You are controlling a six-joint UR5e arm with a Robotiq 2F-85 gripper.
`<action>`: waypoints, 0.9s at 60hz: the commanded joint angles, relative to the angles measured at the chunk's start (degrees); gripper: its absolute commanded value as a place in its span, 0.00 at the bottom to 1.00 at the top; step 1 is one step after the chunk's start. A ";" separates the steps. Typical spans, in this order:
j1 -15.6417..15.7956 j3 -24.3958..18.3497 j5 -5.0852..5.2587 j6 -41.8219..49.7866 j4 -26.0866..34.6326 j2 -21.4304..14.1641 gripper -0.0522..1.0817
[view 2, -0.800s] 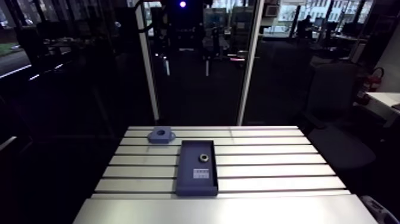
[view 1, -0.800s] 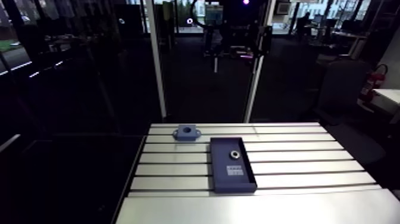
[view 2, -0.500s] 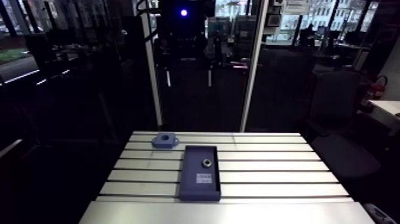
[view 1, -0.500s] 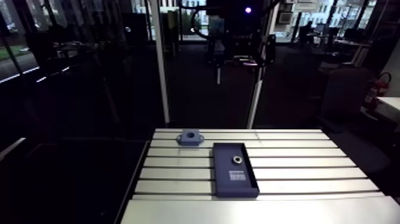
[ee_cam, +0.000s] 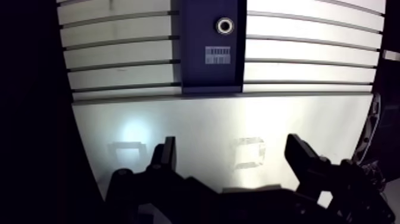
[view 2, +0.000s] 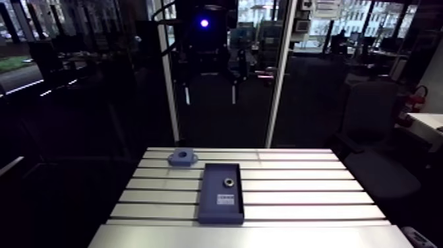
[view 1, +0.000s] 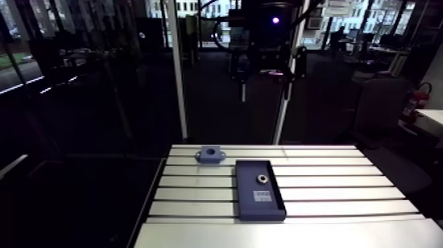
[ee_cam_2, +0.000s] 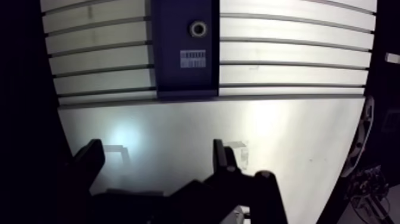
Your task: Pick up the bearing and press it into the housing until flush.
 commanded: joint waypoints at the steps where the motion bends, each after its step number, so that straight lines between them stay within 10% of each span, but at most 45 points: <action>1: -0.62 2.14 -0.10 -0.22 -1.69 0.22 0.05; 17: -3.38 6.78 0.14 -4.62 -10.08 1.22 0.06; 29: -4.06 11.09 0.35 -5.14 -18.13 4.29 0.33; 54: -3.64 13.51 0.60 -4.97 -25.49 8.94 0.38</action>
